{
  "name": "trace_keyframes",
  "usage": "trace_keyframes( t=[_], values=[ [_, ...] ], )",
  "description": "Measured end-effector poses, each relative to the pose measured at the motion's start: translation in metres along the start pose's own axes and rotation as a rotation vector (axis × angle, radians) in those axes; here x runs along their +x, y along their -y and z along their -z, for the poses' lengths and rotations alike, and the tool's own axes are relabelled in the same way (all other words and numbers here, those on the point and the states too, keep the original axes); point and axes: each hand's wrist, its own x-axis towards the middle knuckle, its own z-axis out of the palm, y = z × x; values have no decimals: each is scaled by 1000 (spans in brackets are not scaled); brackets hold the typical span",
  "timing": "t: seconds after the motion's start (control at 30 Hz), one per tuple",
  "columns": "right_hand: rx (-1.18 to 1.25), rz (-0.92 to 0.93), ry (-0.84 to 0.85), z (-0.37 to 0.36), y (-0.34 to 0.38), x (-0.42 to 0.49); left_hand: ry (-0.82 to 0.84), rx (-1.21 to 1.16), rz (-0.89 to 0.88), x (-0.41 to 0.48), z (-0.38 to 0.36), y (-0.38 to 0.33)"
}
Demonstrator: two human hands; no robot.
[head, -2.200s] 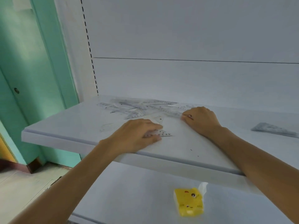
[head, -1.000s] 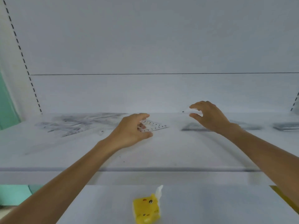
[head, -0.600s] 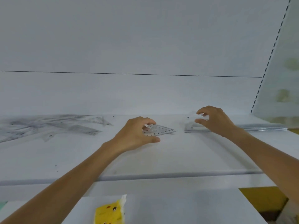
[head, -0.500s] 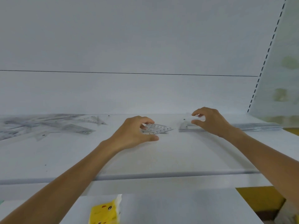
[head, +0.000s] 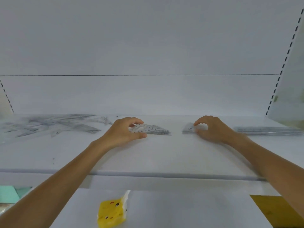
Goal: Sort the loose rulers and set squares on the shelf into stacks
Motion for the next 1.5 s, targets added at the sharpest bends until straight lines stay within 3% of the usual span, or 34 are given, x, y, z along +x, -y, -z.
trace_keyframes(
  t=[0.13, 0.4, 0.8, 1.0, 1.13, 1.5],
  values=[
    [-14, 56, -23, 2, 31, -8, -27, -2, 9, 10, 2, -2],
    [-11, 250, 116, -32, 124, -57, -52, -93, 19, 47, -9, -16],
    [-22, 268, 57, -37, 123, -59, -38, -102, -6, 49, -42, 5],
    [-8, 274, 49, -38, 123, -61, 144, 16, 26, 52, -42, 10],
    [-1, 277, 44, -39, 121, -60, 95, 148, 72, 52, -37, 12],
    [44, 263, 60, -37, 119, -58, 69, 116, 59, 45, -36, 14]
  ],
)
